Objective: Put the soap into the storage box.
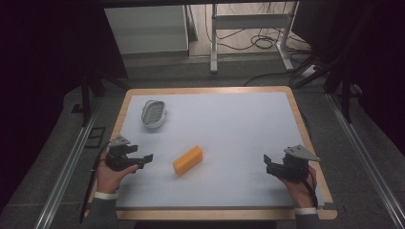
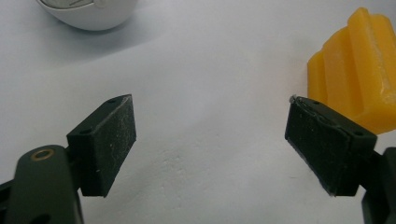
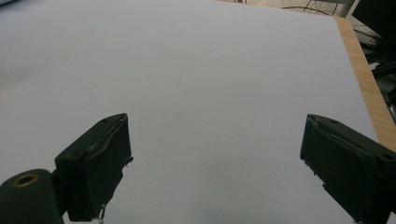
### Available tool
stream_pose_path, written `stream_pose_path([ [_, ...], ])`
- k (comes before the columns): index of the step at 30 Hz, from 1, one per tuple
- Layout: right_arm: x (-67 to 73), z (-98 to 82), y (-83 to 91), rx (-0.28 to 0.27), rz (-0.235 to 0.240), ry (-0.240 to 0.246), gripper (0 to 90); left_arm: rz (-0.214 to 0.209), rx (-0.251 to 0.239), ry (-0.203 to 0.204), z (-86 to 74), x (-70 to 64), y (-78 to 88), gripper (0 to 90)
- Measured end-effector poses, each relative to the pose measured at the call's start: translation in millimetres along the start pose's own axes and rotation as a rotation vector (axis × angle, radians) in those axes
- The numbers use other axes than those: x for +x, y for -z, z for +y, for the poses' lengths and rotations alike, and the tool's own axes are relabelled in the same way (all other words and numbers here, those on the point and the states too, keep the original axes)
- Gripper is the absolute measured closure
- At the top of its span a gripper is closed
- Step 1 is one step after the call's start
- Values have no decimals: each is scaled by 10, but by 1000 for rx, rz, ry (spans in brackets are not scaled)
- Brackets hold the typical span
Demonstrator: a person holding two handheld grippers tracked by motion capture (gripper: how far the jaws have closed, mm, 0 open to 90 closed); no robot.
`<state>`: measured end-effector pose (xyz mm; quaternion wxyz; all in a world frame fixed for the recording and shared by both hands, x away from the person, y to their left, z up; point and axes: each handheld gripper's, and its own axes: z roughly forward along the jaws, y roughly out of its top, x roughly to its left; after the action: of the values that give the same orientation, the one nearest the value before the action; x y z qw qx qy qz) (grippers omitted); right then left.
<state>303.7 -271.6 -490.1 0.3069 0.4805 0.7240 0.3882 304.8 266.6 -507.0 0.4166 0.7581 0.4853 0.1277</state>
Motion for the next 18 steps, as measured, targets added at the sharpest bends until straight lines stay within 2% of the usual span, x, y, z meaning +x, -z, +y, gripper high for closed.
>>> stream_pose_path([
  [3, -2, -1, 7, 3, 4, -7, 91, 10, -13, -1, 3, -7, 20, 182],
  [4, -6, -8, 9, 12, 3, -2, 95, 35, -40, -11, 16, -30, 63, 193],
  [5, -6, -8, 9, 12, 3, -2, 95, 35, -40, -11, 16, -30, 63, 194],
  [8, -11, -31, 2, 35, -14, 21, 97, 25, -46, -20, 39, -57, 108, 193],
  [15, -28, -60, -30, 55, -12, 28, 97, 21, -35, -23, 42, -63, 99, 195],
  [18, -21, -60, -33, 63, -10, 45, 97, -4, -27, -27, 84, -103, 119, 191],
])
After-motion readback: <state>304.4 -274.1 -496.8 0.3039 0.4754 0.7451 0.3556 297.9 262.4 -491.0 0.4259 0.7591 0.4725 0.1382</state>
